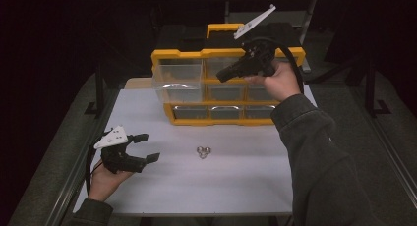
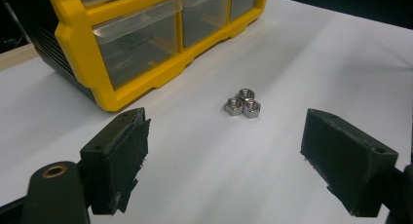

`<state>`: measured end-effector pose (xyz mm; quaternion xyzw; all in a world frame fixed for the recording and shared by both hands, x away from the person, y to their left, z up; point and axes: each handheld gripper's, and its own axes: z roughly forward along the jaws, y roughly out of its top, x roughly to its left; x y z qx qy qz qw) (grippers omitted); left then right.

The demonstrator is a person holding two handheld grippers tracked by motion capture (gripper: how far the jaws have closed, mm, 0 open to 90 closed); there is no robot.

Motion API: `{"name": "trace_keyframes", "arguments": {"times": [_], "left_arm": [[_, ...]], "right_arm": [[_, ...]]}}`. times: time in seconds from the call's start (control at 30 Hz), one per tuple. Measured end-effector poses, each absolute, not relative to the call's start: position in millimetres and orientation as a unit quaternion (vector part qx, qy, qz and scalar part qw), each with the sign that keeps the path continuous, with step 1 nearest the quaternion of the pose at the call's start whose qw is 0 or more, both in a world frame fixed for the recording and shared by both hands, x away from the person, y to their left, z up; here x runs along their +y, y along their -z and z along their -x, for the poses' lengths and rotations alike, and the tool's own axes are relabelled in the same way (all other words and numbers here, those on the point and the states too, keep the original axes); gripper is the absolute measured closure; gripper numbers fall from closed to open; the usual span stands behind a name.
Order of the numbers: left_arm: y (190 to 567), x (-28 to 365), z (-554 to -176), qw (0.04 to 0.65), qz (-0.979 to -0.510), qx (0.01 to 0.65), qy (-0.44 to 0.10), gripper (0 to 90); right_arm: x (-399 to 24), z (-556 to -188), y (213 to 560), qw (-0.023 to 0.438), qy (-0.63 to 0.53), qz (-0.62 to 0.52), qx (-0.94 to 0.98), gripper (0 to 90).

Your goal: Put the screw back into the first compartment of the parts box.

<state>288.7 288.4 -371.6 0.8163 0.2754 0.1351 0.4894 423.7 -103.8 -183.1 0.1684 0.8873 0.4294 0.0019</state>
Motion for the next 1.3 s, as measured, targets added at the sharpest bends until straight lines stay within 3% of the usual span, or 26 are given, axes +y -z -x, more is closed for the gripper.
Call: {"name": "trace_keyframes", "arguments": {"times": [0.6,1.3], "left_arm": [[373.7,288.1,-291.2,0.499,-0.812,0.273,-0.135,16.0],[372.3,291.7,-289.2,0.498,-0.811,0.276,-0.131,16.0]], "right_arm": [[-64.4,-436.7,139.9,0.017,-0.429,-0.136,0.893,86.1],[-9.1,-449.0,153.4,-0.008,-0.405,-0.121,0.906,85.8]]}}
